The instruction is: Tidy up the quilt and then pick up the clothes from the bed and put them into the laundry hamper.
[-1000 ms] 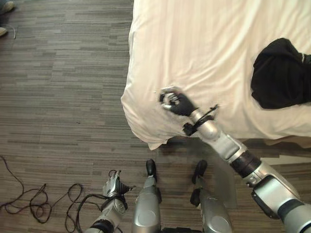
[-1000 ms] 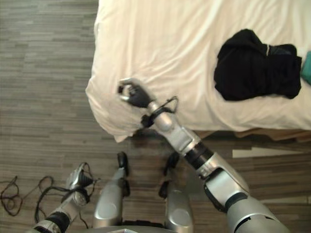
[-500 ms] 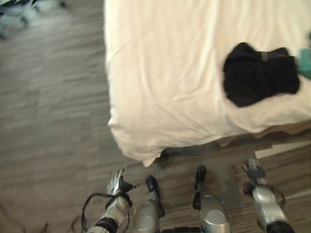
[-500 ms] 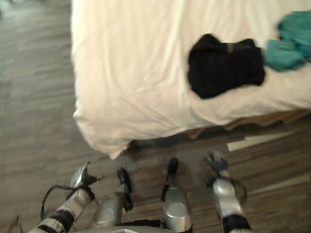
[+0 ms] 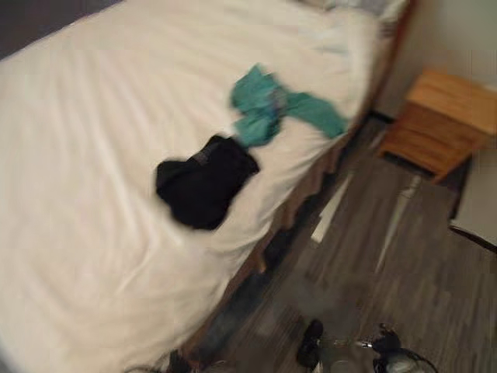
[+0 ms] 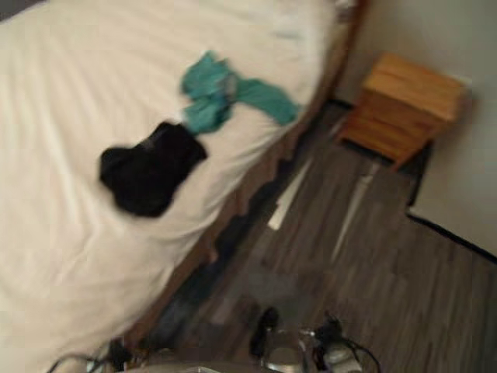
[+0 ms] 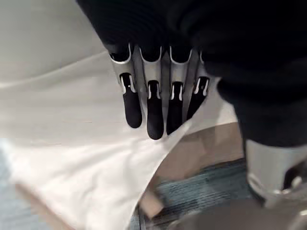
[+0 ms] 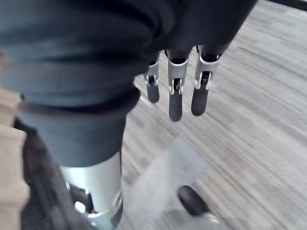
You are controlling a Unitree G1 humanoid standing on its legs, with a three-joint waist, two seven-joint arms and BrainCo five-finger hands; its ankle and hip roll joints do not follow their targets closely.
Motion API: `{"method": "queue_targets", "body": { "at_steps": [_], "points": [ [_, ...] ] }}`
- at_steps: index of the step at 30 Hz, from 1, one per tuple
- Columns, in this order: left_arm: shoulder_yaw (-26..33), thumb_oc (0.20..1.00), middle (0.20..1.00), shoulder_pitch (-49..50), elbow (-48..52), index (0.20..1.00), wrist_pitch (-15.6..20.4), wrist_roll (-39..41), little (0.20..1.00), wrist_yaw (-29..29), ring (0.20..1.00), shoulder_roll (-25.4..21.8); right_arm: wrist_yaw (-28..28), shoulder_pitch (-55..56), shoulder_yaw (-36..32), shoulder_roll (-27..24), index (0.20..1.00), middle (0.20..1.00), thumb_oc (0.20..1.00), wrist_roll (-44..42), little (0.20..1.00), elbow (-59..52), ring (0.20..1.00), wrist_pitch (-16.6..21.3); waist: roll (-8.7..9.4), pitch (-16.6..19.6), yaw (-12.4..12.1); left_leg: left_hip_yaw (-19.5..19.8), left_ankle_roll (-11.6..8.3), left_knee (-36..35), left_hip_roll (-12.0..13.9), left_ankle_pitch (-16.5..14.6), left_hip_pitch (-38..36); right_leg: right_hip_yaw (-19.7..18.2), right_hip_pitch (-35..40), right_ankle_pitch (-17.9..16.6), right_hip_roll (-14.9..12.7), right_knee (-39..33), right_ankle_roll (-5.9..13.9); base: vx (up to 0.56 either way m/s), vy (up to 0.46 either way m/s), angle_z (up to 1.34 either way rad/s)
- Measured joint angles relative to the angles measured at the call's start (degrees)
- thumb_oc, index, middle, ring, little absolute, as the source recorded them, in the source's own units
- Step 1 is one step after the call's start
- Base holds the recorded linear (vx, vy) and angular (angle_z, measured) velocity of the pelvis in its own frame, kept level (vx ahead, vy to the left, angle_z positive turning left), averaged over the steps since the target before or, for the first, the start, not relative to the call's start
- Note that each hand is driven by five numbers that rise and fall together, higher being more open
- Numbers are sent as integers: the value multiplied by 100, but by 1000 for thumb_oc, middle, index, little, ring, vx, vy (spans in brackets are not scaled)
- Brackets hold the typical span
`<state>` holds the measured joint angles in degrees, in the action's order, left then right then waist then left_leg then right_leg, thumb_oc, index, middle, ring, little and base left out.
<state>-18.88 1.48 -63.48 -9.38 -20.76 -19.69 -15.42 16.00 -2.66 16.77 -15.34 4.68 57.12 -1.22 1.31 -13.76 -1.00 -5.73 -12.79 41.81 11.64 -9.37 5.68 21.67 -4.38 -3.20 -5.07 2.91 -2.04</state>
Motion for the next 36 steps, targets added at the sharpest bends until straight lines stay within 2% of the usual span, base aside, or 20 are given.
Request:
{"method": "queue_targets", "body": {
  "at_steps": [3,6,8,11,13,14,15,17,19,20,21,22,23,25,28,29,31,32,34,36],
  "points": [
    [-272,1000,1000,242,26,1000,-12,206,1000,80,1000,259,-2,55,172,65,1000,1000,1000,156,1000,-2,1000,-42,35,-20,24,456,358,-923,-269,-152,974,-637,504,8,227,-537,141,511,352,-149],
    [-529,1000,1000,61,230,1000,295,155,1000,-61,1000,166,-16,185,573,84,1000,1000,1000,217,1000,44,1000,-21,180,63,-185,849,458,-3258,-200,457,750,-1375,679,-68,389,-799,256,294,214,-167],
    [-608,1000,1000,-96,171,1000,393,141,1000,56,1000,74,5,199,525,120,1000,1000,1000,219,1000,70,1000,-49,322,126,-148,781,711,-3208,-231,1190,665,-1516,679,-122,234,-801,369,339,304,-173],
    [-746,1000,1000,28,238,1000,720,33,1000,289,1000,-166,22,513,116,298,1000,1000,1000,210,1000,212,1000,-130,593,187,84,609,915,-3263,-493,1108,538,-1586,646,123,-7,-717,240,438,406,-31],
    [-756,1000,1000,55,293,1000,794,-12,1000,389,1000,-254,68,582,-130,636,1000,1000,1000,219,1000,611,1000,-147,663,175,26,649,1096,-3315,-631,1036,429,-1580,237,208,-174,281,676,323,289,4],
    [-759,1000,1000,-46,229,1000,742,37,1000,552,1000,-197,99,425,-295,583,1000,1000,1000,216,1000,702,1000,-145,526,8,72,464,1303,-2424,-645,490,548,-1547,-375,422,-211,1700,847,195,195,-14],
    [-814,1000,1000,-41,150,1000,738,30,1000,654,1000,-98,74,362,-326,435,1000,1000,1000,219,1000,612,1000,-123,231,-95,169,255,1405,-1843,-519,85,614,-1488,-791,371,-171,2743,897,337,291,-12],
    [-858,1000,1000,3,67,1000,636,-89,1000,612,1000,-96,-7,382,-343,425,1000,1000,1000,205,1000,628,1000,-166,203,-82,284,183,1447,-2263,-417,0,347,-1472,-1352,437,-213,3713,836,418,212,30],
    [-888,1000,1000,19,173,1000,635,-305,1000,379,1000,-187,-1,411,-431,473,1000,1000,1000,194,1000,552,1000,-134,345,75,382,551,1211,-3057,-682,-84,286,-1626,-1350,850,2,2519,914,520,91,89],
    [-881,1000,1000,13,198,1000,623,-328,1000,318,1000,-329,-9,458,-597,487,1000,1000,1000,185,1000,528,1000,-83,708,95,474,487,1257,-2062,-1124,-264,447,-1778,-1234,1115,-161,1400,1209,816,54,76],
    [-776,1000,1000,12,65,1000,543,-387,1000,336,1000,-75,-1,392,-622,221,1000,1000,1000,176,1000,437,1000,-26,309,78,594,413,1061,-1343,-1068,-698,160,-1751,-1178,621,28,1277,879,660,25,17],
    [-702,1000,1000,-1,6,1000,521,-442,1000,346,1000,110,7,326,-617,-16,1000,1000,1000,169,1000,447,1000,-22,35,77,614,478,1350,-1561,-999,-1025,-41,-1500,-1194,621,115,1225,878,581,24,-85],
    [-459,1000,1000,-39,-71,1000,530,-508,1000,341,1000,196,-5,188,-499,-61,1000,1000,1000,151,1000,461,1000,-91,49,37,487,403,1339,-2003,-1041,-989,-214,-1300,-1391,756,-23,1356,1057,577,19,-107],
    [-322,1000,1000,-123,-107,1000,515,-529,1000,341,1000,221,-26,258,-528,77,1000,1000,1000,153,1000,460,1000,-48,-352,89,640,214,1337,-2504,-605,-928,-326,-667,-1406,959,-226,1802,900,634,28,-51],
    [-45,1000,1000,-48,-317,1000,536,-547,1000,263,1000,7,-22,659,-512,199,1000,1000,1000,151,1000,500,1000,-102,-226,133,666,310,606,-2606,-469,-715,-912,-335,-414,824,-146,659,1120,554,-59,-18],
    [323,1000,1000,-6,-414,1000,551,-523,1000,209,1000,-18,-57,675,-635,178,1000,1000,1000,147,1000,548,1000,-98,-250,111,727,347,-3,-961,-210,-372,-279,-109,53,808,233,165,910,373,-111,-39],
    [450,1000,1000,-33,-452,1000,524,-502,1000,156,1000,-96,-90,794,-622,187,1000,1000,1000,149,1000,506,1000,-88,-100,136,544,551,-188,269,-188,183,286,103,179,264,235,-97,349,392,-28,-36],
    [687,1000,1000,-76,-347,1000,554,-397,1000,118,1000,-34,-99,655,-637,87,1000,1000,1000,143,1000,515,1000,-107,-34,8,436,883,-115,1358,-179,1003,910,-67,284,294,353,-137,150,492,82,-52],
    [712,1000,1000,-124,-341,1000,545,-201,1000,98,1000,-41,-112,311,-506,98,1000,1000,1000,146,1000,605,1000,-124,234,-200,119,429,149,1266,-22,754,1210,-401,571,120,353,-426,-115,537,164,-91],
    [689,1000,1000,-122,-221,1000,522,-173,1000,86,1000,-23,-126,231,-461,81,1000,1000,1000,149,1000,494,1000,-112,198,-241,62,269,208,457,-19,617,1361,-503,876,93,410,-781,-93,513,263,-46]
  ]
}}
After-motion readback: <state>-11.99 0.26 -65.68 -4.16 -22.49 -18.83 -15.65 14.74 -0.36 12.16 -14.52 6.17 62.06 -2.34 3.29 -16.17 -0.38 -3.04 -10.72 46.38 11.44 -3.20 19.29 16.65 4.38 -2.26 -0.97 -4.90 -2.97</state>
